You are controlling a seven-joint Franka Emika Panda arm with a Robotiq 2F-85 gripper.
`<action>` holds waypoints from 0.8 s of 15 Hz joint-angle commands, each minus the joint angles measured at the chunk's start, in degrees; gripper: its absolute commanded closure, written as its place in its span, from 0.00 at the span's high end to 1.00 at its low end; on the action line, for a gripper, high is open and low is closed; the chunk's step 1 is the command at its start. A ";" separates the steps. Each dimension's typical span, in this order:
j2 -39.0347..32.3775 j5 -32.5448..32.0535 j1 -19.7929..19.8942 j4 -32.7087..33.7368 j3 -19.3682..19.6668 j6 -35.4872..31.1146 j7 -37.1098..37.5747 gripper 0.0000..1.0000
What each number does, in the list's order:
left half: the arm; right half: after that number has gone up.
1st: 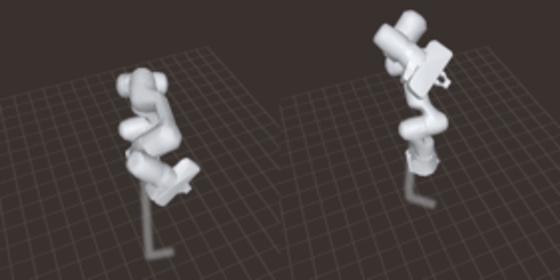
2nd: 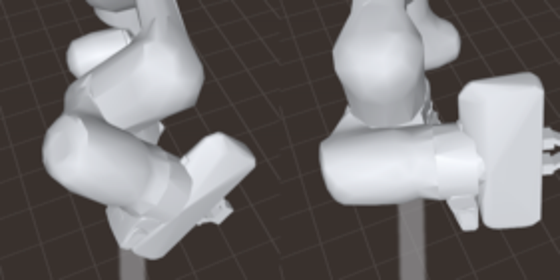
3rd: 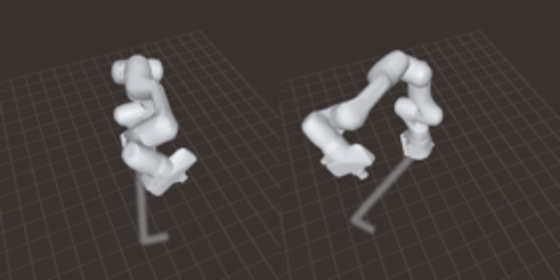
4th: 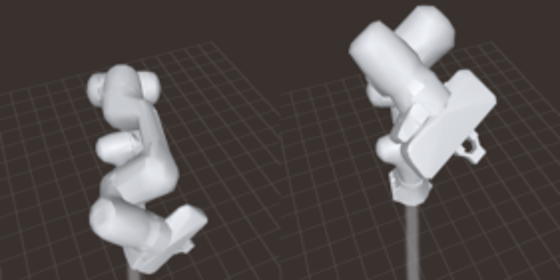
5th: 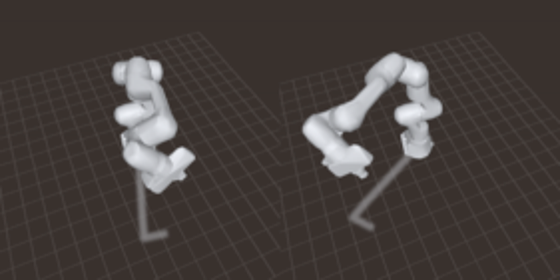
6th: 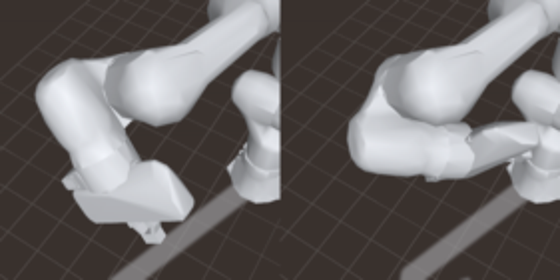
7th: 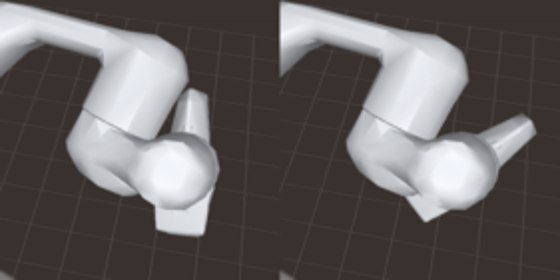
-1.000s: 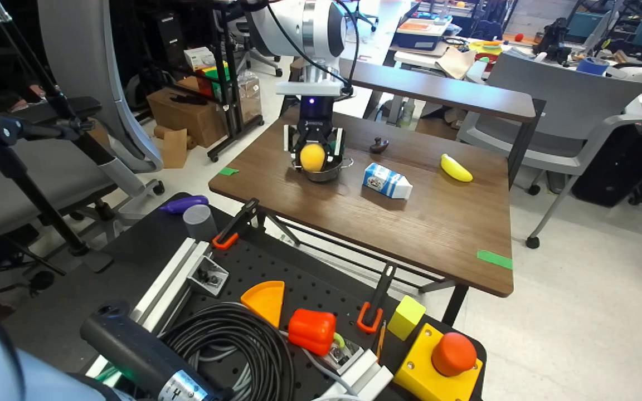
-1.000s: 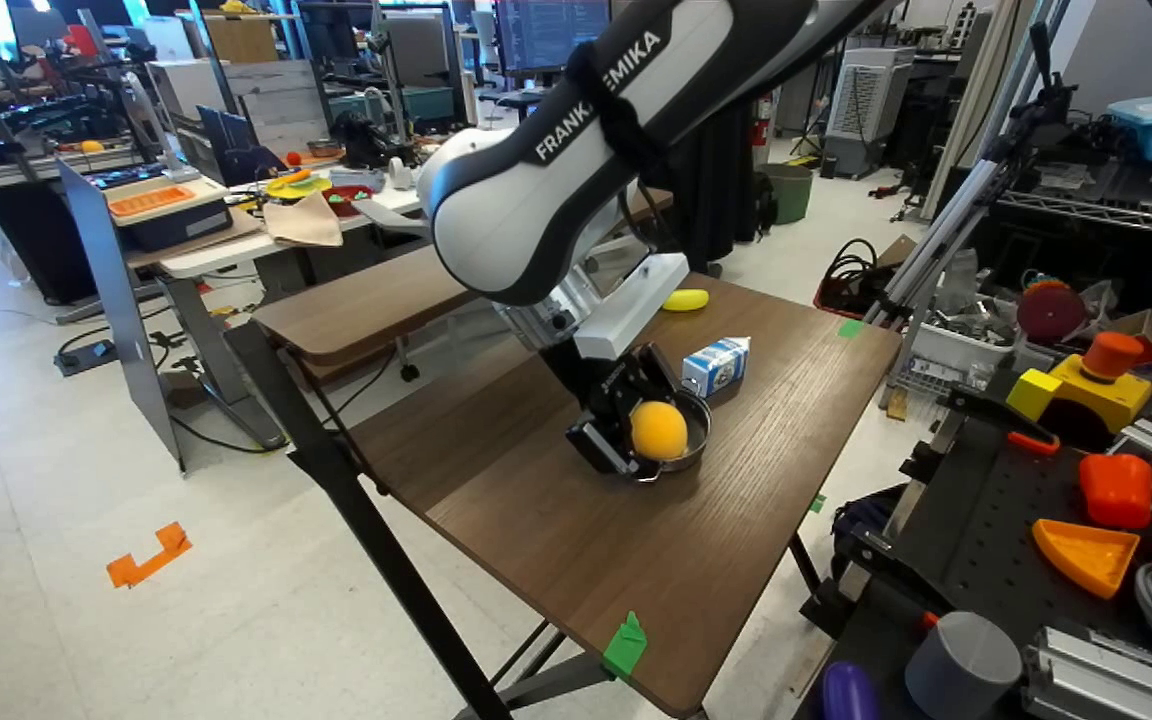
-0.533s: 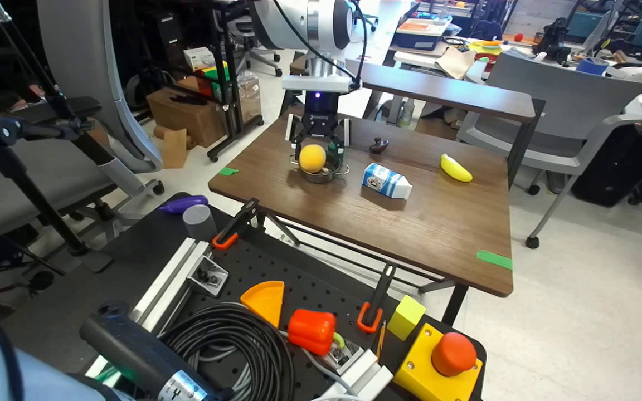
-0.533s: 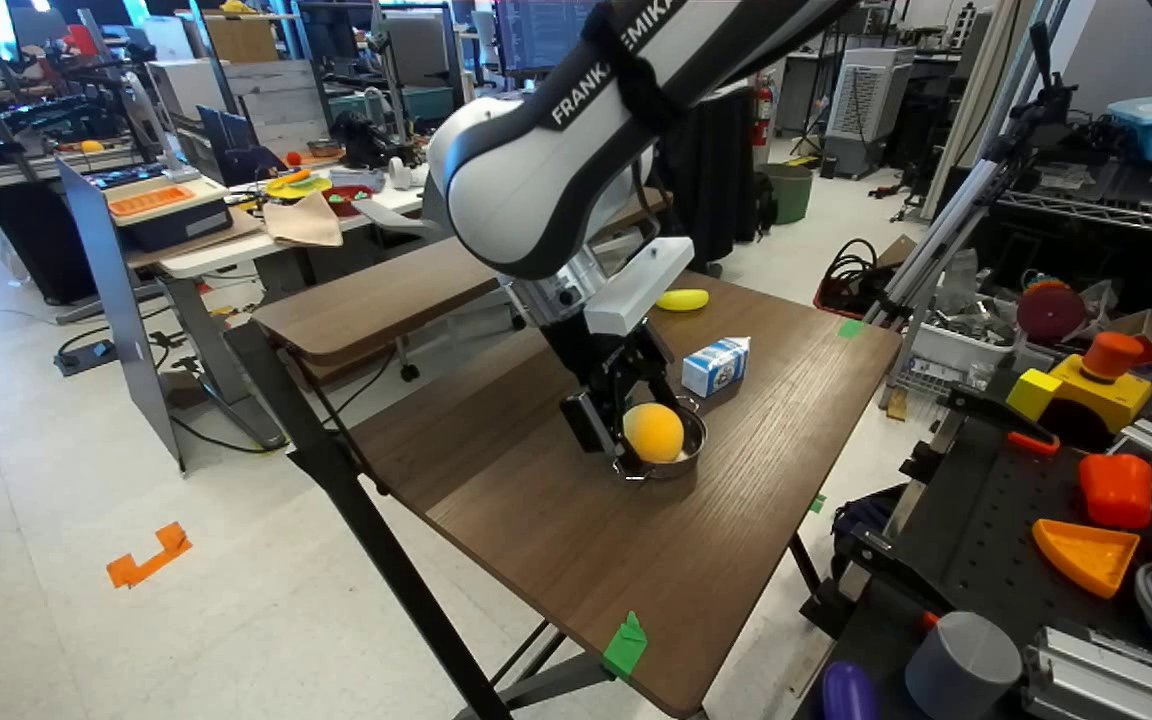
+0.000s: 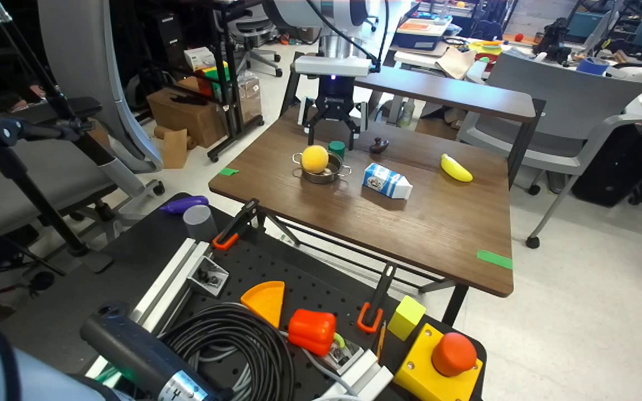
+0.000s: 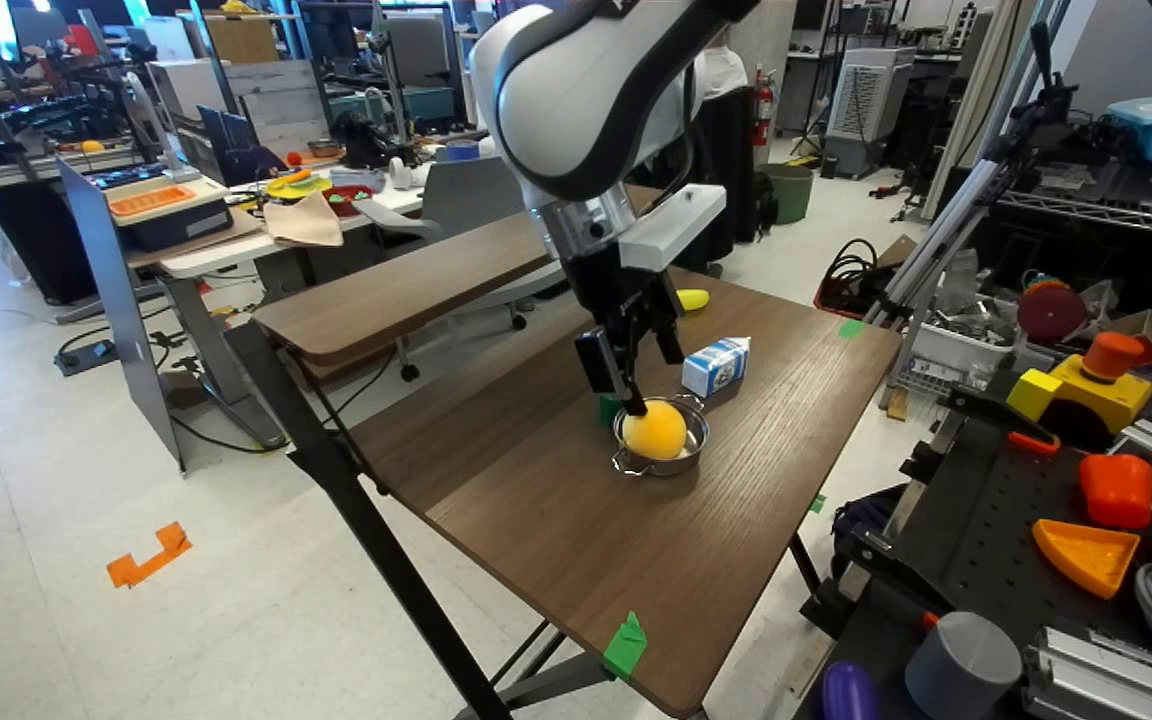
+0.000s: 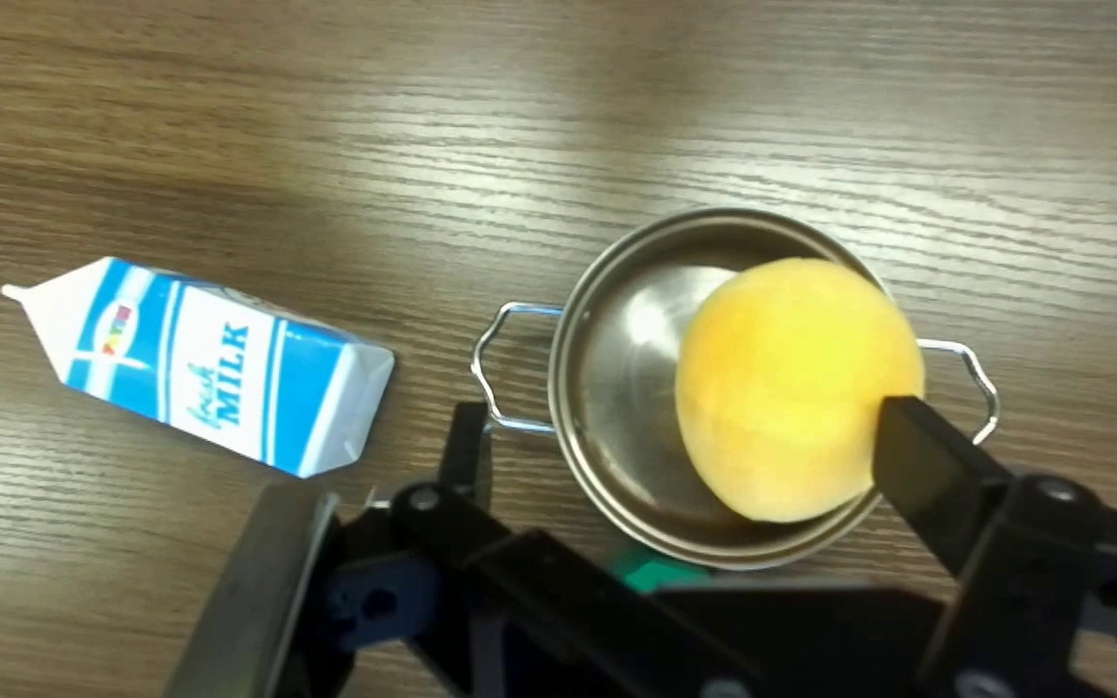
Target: Move the green object and the pot on the table
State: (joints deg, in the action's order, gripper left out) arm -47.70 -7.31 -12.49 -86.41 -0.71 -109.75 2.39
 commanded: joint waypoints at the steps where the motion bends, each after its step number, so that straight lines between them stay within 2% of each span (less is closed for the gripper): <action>1: 6.43 -0.99 2.13 -7.90 -0.70 -3.90 -1.73 1.00; 4: 8.27 -0.63 3.46 -9.25 -0.68 -3.54 -2.51 1.00; 5: 5.40 -0.49 2.81 -5.75 -0.71 -1.74 -1.15 1.00; 12: 6.74 -0.45 3.50 -7.16 -0.72 -1.76 -1.63 1.00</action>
